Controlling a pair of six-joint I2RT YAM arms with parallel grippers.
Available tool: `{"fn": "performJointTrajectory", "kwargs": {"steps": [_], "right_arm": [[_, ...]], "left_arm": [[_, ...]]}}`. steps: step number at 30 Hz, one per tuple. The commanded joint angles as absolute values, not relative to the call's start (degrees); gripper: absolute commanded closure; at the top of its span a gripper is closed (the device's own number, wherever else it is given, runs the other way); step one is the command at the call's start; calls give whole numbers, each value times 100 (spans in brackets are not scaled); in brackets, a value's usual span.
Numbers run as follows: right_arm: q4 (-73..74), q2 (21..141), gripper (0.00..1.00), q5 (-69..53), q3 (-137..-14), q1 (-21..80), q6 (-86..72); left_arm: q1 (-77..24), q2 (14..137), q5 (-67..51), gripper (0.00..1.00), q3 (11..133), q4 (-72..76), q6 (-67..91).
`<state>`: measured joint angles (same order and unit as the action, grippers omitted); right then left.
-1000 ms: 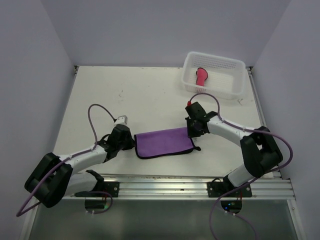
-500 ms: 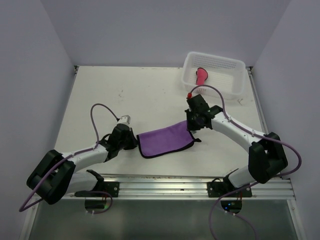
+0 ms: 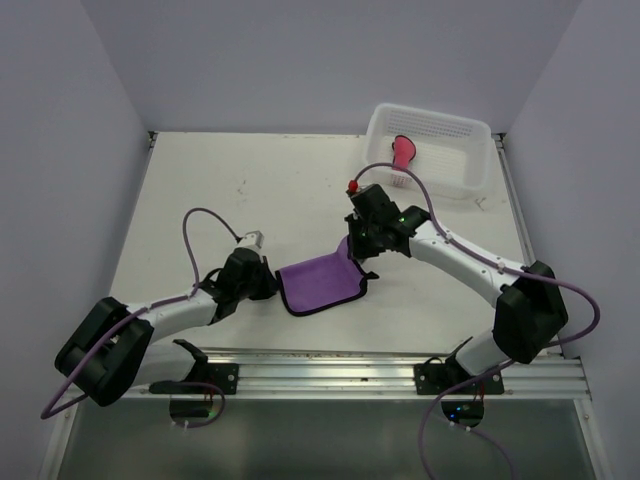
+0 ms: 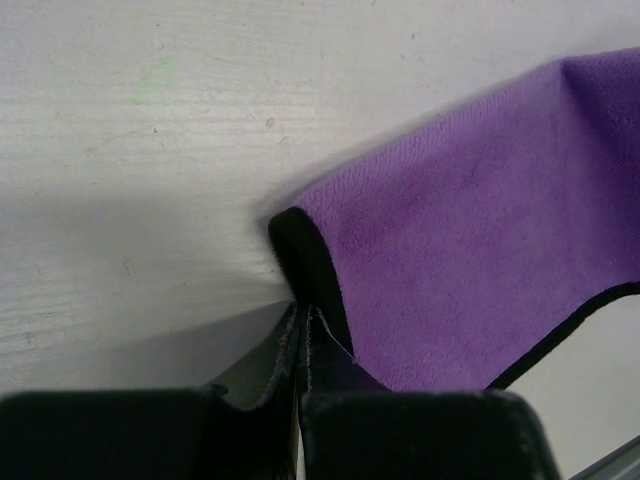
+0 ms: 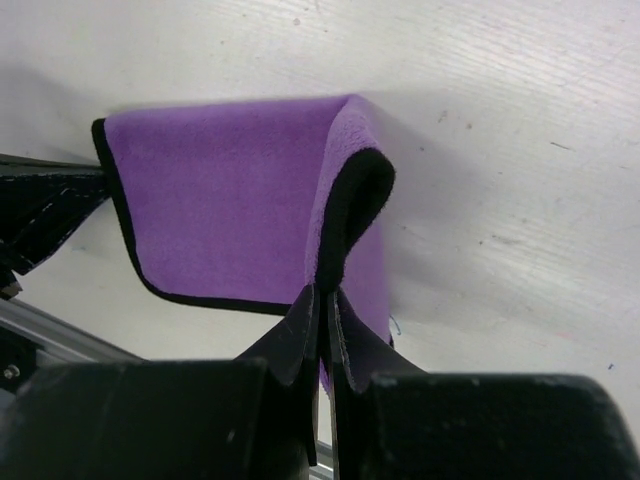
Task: Roll the towels
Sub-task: Fold the towel
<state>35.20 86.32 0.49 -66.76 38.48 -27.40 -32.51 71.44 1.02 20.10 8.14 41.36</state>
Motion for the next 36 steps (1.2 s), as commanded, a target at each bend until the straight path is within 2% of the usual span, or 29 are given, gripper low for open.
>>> {"fn": "performJointTrajectory", "kwargs": {"steps": [1, 21, 36], "right_arm": [[3498, 8815, 100, -176, -6996, 4043, -2935], [3331, 10018, 100, -97, -7945, 5088, -3252], [3076, 10775, 100, -334, -8253, 5396, -3419]], "left_arm": [[-3305, 7198, 26, 100, 2057, 1055, 4113], [-3349, 7189, -211, 100, 2030, 1213, 4148], [-3349, 7189, -255, 100, 1986, 1257, 4148]]}}
